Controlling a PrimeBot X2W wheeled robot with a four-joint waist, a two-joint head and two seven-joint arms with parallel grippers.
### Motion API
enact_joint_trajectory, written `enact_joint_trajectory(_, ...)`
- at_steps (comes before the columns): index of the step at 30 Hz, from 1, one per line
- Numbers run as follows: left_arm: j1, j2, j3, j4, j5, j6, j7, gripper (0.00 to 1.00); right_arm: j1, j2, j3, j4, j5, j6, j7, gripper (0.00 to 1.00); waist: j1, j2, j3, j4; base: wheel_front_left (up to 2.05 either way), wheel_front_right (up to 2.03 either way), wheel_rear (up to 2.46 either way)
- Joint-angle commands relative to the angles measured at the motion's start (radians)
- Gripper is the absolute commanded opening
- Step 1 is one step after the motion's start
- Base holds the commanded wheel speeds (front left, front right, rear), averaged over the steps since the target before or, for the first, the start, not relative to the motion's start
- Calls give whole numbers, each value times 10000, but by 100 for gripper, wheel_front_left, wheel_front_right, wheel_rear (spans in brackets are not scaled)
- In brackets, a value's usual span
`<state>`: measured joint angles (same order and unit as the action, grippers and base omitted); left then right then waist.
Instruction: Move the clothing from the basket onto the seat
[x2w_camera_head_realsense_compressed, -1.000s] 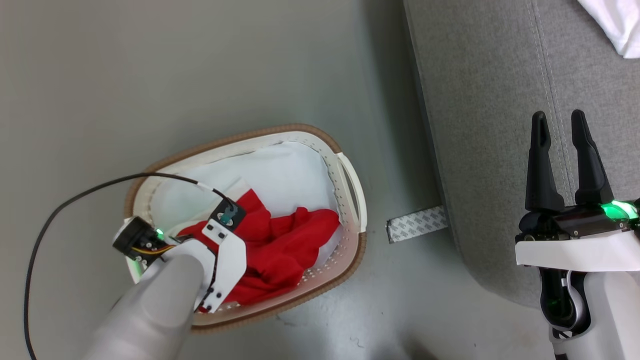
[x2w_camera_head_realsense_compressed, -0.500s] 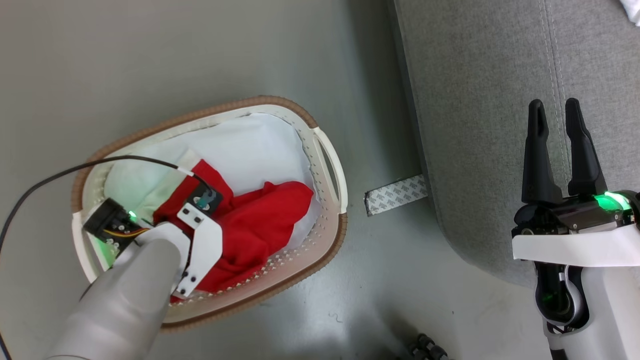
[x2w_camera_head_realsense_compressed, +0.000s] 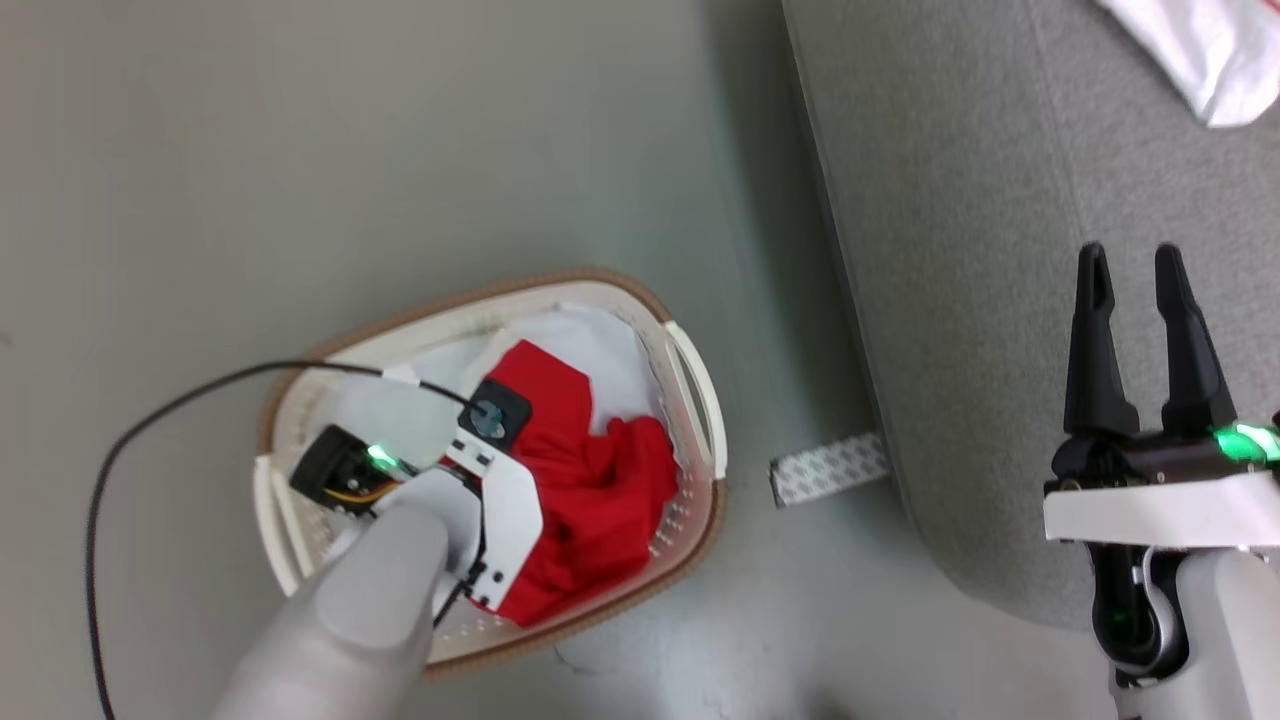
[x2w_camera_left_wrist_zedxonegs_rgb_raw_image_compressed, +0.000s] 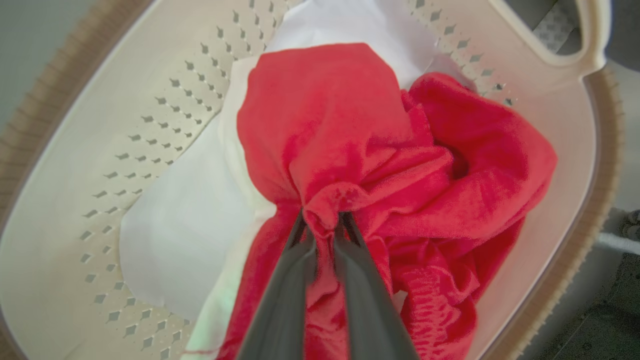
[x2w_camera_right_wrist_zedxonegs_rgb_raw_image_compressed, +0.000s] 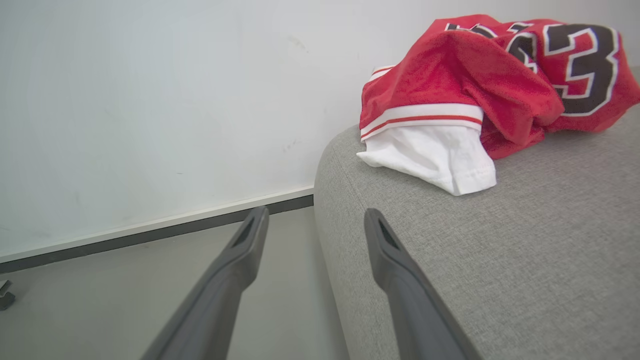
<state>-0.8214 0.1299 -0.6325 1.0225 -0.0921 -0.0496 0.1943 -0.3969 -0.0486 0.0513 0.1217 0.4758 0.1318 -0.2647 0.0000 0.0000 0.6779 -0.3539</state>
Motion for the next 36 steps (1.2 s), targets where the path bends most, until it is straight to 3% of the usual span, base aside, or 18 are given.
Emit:
enact_joint_trajectory(1, 198, -25, 33, -47, -170, -14, -141, 0, 212, -36, -80, 54, -90, -22, 8, 100, 0, 0, -900, 511, 0, 0, 0)
enact_joint_trajectory(17, 2420, -494, 615, -1936, -1729, -190, -1726, 0, 2215, -37, -1448, 1090, -1421, -22, 6, 100, 0, 0, -4854, 2131, 0, 0, 0)
enact_joint_trajectory(26, 3771, -141, 1169, -4558, -2454, 335, -1575, 0, 2966, -39, -1556, 1361, -1857, -22, 8, 100, 0, 0, -6379, 2581, 0, 0, 0)
enact_joint_trajectory(36, 4983, 884, 1889, -8566, -2791, 1199, -738, 0, 3562, -40, -705, 1408, -2135, -22, 7, 100, 0, 0, -7195, 2639, 0, 0, 0)
